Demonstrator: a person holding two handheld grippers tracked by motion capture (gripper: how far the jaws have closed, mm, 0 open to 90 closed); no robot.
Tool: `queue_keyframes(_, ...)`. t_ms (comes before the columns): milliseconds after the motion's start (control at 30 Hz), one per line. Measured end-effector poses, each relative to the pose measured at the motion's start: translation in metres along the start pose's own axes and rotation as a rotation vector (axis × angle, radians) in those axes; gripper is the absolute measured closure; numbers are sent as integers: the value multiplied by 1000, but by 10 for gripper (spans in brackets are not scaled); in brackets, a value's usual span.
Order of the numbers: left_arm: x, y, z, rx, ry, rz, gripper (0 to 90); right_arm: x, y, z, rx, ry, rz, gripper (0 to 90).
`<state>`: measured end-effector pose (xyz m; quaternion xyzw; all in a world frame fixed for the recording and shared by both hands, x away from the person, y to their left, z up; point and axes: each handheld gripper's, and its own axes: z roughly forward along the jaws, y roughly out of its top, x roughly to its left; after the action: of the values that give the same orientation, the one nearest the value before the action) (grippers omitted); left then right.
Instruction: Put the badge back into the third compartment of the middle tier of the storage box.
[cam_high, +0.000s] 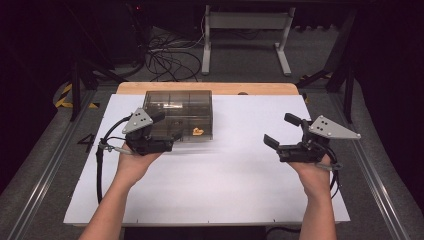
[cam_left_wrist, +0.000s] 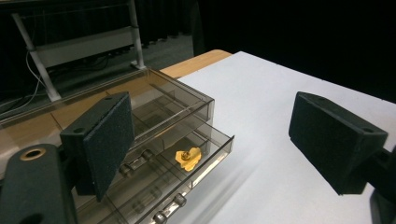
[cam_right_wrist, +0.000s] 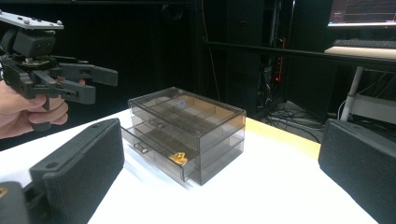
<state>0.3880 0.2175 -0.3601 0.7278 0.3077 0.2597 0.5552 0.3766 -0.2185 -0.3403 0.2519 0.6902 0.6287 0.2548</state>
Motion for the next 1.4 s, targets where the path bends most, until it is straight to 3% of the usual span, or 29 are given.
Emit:
queue_keyframes(700,10,-8,-31,-33,24,-25,135,-1,-1,2,3,3,4,4)
queue_keyframes(1400,14,-14,-53,-58,14,-32,112,-2,-4,3,13,0,12,2)
